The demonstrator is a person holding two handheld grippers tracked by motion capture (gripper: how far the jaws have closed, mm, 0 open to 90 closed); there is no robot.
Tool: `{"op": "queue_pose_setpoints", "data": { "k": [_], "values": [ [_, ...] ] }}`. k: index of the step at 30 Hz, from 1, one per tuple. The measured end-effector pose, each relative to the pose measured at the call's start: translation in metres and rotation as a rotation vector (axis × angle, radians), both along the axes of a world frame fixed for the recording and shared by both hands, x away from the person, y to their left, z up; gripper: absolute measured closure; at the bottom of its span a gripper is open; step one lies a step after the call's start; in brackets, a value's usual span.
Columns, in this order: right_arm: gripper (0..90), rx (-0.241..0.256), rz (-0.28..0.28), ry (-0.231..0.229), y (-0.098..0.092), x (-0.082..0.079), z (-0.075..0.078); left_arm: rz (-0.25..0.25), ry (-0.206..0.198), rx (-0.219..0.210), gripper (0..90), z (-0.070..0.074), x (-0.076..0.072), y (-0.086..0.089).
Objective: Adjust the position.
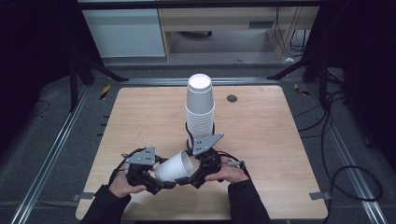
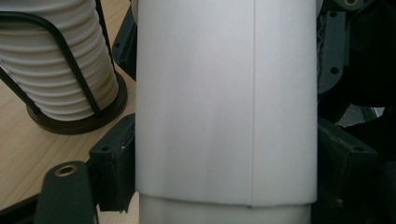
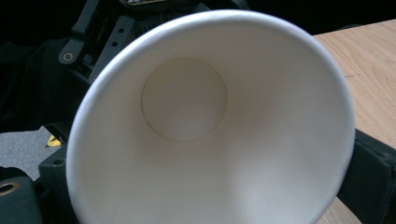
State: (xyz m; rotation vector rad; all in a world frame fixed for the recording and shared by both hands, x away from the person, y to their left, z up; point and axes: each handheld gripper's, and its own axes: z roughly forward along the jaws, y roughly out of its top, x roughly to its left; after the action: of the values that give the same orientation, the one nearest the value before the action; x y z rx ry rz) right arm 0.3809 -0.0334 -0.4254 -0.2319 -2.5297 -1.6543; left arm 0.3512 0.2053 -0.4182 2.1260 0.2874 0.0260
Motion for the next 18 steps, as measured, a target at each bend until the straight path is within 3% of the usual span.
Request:
{"op": "queue_pose_setpoints", "data": {
  "k": [18],
  "values": [
    [6.9, -0.002, 0.004, -0.001, -0.0018, -0.0001, 0.0020, 0.004, -0.013, -0.006, 19.2, 0.0001, -0.0002, 0.0001]
  ]
}}
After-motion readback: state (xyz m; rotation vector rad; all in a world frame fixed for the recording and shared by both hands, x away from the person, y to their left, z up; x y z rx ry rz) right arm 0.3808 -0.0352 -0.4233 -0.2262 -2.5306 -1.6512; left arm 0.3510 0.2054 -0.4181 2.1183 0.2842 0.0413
